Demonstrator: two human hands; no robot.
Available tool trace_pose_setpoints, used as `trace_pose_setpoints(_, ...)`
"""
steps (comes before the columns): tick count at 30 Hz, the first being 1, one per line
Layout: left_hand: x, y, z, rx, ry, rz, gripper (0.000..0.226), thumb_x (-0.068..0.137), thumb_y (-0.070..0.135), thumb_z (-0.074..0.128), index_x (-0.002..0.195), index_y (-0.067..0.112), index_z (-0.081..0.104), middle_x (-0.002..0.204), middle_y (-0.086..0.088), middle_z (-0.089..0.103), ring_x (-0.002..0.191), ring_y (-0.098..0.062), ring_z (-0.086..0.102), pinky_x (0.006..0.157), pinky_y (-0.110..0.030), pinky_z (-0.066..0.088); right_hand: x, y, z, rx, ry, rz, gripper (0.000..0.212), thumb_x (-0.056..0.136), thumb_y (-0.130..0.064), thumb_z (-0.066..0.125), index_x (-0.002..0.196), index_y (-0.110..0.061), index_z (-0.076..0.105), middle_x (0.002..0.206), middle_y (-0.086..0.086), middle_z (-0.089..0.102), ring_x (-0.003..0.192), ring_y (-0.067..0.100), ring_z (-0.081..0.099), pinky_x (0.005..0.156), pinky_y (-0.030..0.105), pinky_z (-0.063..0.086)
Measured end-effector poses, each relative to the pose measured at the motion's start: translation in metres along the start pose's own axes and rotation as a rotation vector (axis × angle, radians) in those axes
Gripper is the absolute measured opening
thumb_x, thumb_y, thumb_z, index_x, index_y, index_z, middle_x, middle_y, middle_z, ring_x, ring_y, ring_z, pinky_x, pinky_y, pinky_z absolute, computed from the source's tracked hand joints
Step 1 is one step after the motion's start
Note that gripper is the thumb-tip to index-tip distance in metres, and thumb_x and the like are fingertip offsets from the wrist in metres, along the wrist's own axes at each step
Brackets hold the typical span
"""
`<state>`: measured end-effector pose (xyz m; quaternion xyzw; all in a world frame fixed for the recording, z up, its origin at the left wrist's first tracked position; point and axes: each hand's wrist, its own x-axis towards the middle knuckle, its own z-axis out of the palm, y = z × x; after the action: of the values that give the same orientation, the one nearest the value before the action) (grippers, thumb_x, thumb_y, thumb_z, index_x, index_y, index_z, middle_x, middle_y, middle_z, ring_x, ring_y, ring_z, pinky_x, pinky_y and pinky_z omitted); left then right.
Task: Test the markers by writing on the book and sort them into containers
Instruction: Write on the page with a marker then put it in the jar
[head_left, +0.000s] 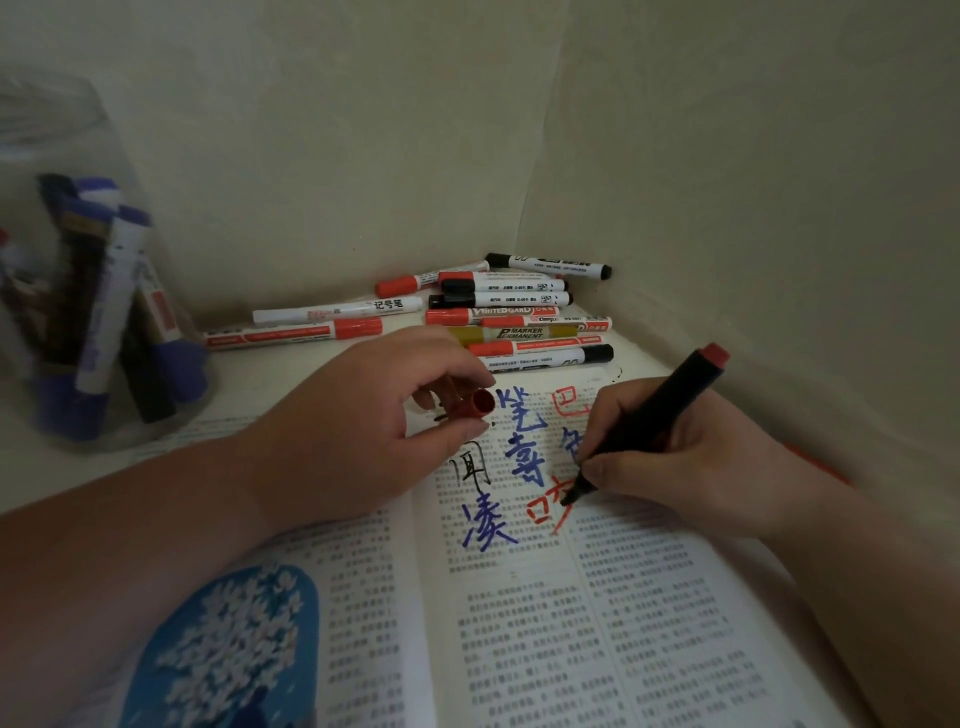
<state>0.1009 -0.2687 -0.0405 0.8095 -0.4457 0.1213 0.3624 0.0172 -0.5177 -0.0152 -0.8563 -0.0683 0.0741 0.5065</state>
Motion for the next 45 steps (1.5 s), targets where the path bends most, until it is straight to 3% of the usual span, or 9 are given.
trace_pose_setpoints(5, 0.000, 0.001, 0.000, -0.025, -0.032, -0.008, 0.019, 0.087, 0.028, 0.075, 0.105, 0.027, 0.069, 0.094, 0.019, 0.061, 0.088, -0.007, 0.060, 0.077, -0.015, 0.046, 0.000, -0.003, -0.006, 0.147, 0.134, -0.056, 0.008, 0.053, -0.005, 0.066, 0.056, -0.011, 0.063, 0.056, 0.009, 0.055, 0.050, 0.012, 0.052, 0.052, 0.023, 0.044)
trace_pose_setpoints(8, 0.000, 0.002, -0.001, -0.032, -0.046, -0.017, 0.019, 0.086, 0.033, 0.072, 0.105, 0.028, 0.068, 0.096, 0.019, 0.060, 0.090, -0.006, 0.060, 0.078, -0.014, 0.046, 0.004, 0.000, -0.006, 0.371, 0.258, -0.156, 0.011, 0.054, -0.012, 0.073, 0.062, -0.012, 0.065, 0.053, 0.013, 0.042, 0.041, 0.013, 0.033, 0.041, 0.019, 0.026)
trace_pose_setpoints(12, 0.000, 0.001, -0.001, -0.025, -0.066, -0.023, 0.014, 0.089, 0.029, 0.075, 0.101, 0.028, 0.069, 0.094, 0.019, 0.060, 0.089, -0.004, 0.060, 0.078, -0.011, 0.043, 0.011, -0.013, 0.006, 0.434, 0.230, -0.225, 0.017, 0.071, 0.001, 0.073, 0.077, -0.013, 0.066, 0.055, 0.006, 0.049, 0.043, 0.014, 0.030, 0.042, 0.021, 0.021)
trace_pose_setpoints(17, 0.000, -0.002, -0.001, -0.004, -0.035, -0.051, 0.013, 0.091, 0.036, 0.068, 0.103, 0.033, 0.067, 0.095, 0.023, 0.058, 0.090, -0.001, 0.057, 0.079, -0.012, 0.044, 0.026, -0.062, 0.005, 0.263, 0.131, -0.224, 0.004, 0.074, -0.011, 0.072, 0.072, -0.012, 0.069, 0.055, 0.007, 0.048, 0.046, 0.016, 0.036, 0.042, 0.021, 0.029)
trace_pose_setpoints(20, 0.001, -0.003, -0.001, -0.001, -0.013, -0.061, 0.019, 0.090, 0.040, 0.063, 0.106, 0.031, 0.067, 0.095, 0.025, 0.056, 0.091, 0.000, 0.056, 0.080, -0.014, 0.043, 0.043, -0.077, 0.005, 0.258, 0.321, -0.304, 0.014, 0.075, -0.016, 0.068, 0.062, -0.013, 0.063, 0.054, 0.007, 0.045, 0.044, 0.014, 0.038, 0.042, 0.021, 0.030)
trace_pose_setpoints(23, 0.000, -0.003, -0.002, -0.033, -0.013, -0.074, 0.019, 0.090, 0.040, 0.063, 0.106, 0.030, 0.067, 0.095, 0.023, 0.056, 0.093, -0.004, 0.057, 0.081, -0.015, 0.044, 0.048, -0.065, 0.017, 0.469, 0.484, -0.345, 0.019, 0.073, -0.009, 0.062, 0.056, -0.016, 0.058, 0.051, 0.007, 0.039, 0.041, 0.013, 0.033, 0.042, 0.022, 0.026)
trace_pose_setpoints(35, 0.002, 0.001, -0.001, -0.048, 0.015, -0.031, 0.018, 0.092, 0.034, 0.063, 0.109, 0.028, 0.065, 0.097, 0.019, 0.055, 0.090, -0.009, 0.056, 0.077, -0.023, 0.046, 0.046, -0.033, 0.027, 0.311, 0.300, -0.313, 0.012, 0.070, -0.033, 0.072, 0.070, -0.022, 0.067, 0.054, 0.002, 0.053, 0.047, 0.018, 0.044, 0.045, 0.026, 0.035)
trace_pose_setpoints(39, 0.003, 0.000, -0.003, -0.082, 0.035, 0.014, 0.019, 0.097, 0.027, 0.060, 0.116, 0.027, 0.063, 0.097, 0.015, 0.055, 0.088, -0.006, 0.054, 0.075, -0.016, 0.040, 0.045, -0.032, 0.026, 0.282, 0.241, -0.353, 0.013, 0.072, -0.030, 0.080, 0.077, -0.020, 0.072, 0.061, 0.006, 0.061, 0.054, 0.023, 0.053, 0.048, 0.026, 0.041)
trace_pose_setpoints(45, 0.003, 0.008, -0.007, -0.368, 0.103, -0.115, 0.015, 0.097, 0.025, 0.056, 0.104, 0.027, 0.069, 0.086, 0.015, 0.066, 0.081, -0.005, 0.062, 0.074, -0.013, 0.043, 0.043, -0.035, 0.033, 0.504, 0.110, -0.329, 0.018, 0.072, -0.027, 0.078, 0.090, -0.023, 0.080, 0.079, 0.016, 0.072, 0.065, 0.025, 0.063, 0.046, 0.027, 0.043)
